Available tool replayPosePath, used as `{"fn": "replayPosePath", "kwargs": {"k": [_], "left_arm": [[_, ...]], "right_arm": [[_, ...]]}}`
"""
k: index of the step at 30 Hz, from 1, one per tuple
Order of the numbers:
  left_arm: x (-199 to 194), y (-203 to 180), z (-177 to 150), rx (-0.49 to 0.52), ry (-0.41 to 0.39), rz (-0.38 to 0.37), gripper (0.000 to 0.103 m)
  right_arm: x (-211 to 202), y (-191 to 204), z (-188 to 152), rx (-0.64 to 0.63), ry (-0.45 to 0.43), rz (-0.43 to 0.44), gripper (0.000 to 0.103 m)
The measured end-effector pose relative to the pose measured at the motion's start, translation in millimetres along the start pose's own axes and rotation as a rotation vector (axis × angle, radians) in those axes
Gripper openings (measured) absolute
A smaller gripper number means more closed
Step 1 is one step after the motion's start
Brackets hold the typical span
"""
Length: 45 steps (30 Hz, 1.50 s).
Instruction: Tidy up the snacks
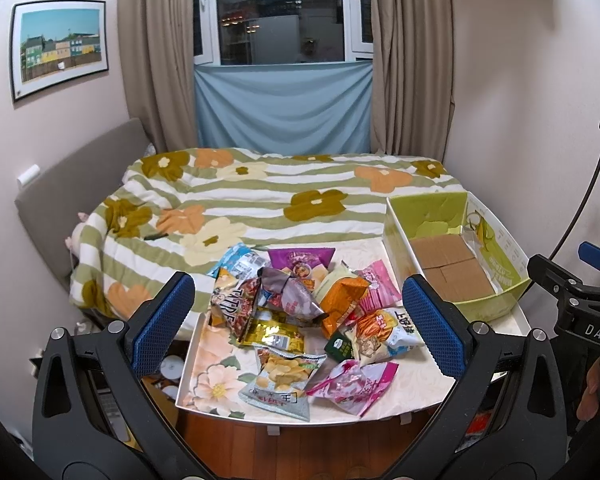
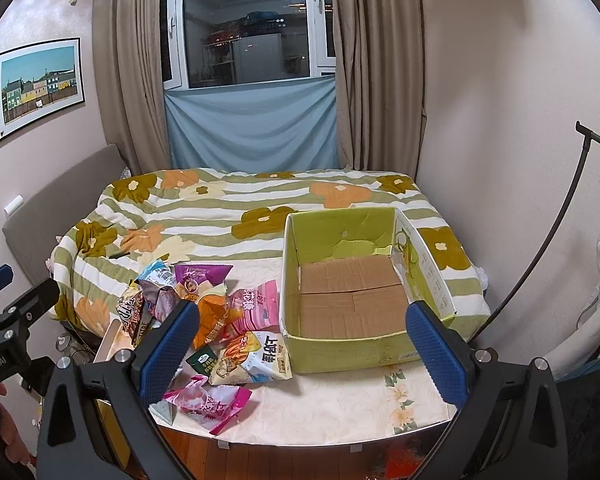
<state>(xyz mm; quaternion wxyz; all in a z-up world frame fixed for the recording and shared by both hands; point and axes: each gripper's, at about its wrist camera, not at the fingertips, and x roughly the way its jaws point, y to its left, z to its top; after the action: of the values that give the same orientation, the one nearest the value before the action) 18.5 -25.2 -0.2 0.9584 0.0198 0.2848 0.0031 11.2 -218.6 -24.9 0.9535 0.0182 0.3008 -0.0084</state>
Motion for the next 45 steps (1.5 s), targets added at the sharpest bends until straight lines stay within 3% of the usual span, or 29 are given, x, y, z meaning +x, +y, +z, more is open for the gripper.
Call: {"fn": "replayPosePath", "kwargs": {"k": [12, 17, 23, 27, 34, 45], "left_arm": [[-3.7, -2.6, -0.9, 0.014, -0.026, 0.032, 0.102], [5.8, 6.1, -13.2, 0.001, 0.028, 0.076, 0.102], [43.0, 19.4, -48.8, 0.030, 0.179, 0.090, 0.102], [78.3, 31.1, -77.4, 0.042, 0.301, -0.001, 0.102], [153.7, 56.7, -128.8, 0.000, 0.472, -0.134, 0.102], [224.7, 67.2, -163.8, 0.035, 0.597, -0.303, 0.102]], "right_arm": [[2.3, -0.5, 9.1, 0.017, 0.014, 0.008, 0.103], [10.0, -1.9, 6.9, -0.017, 0.045, 0.020, 0.103], [36.7, -6.6, -19.1, -0.038, 0.113, 0.105, 0.103], [65.4, 1.3, -42.9, -0.016, 0.213, 0.156, 0.103], [118.1, 16.0, -93.0, 0.130, 0.375, 0.253, 0.103], [169.2, 57.7, -137.6, 0.373, 0.521, 0.323, 0.103]]}}
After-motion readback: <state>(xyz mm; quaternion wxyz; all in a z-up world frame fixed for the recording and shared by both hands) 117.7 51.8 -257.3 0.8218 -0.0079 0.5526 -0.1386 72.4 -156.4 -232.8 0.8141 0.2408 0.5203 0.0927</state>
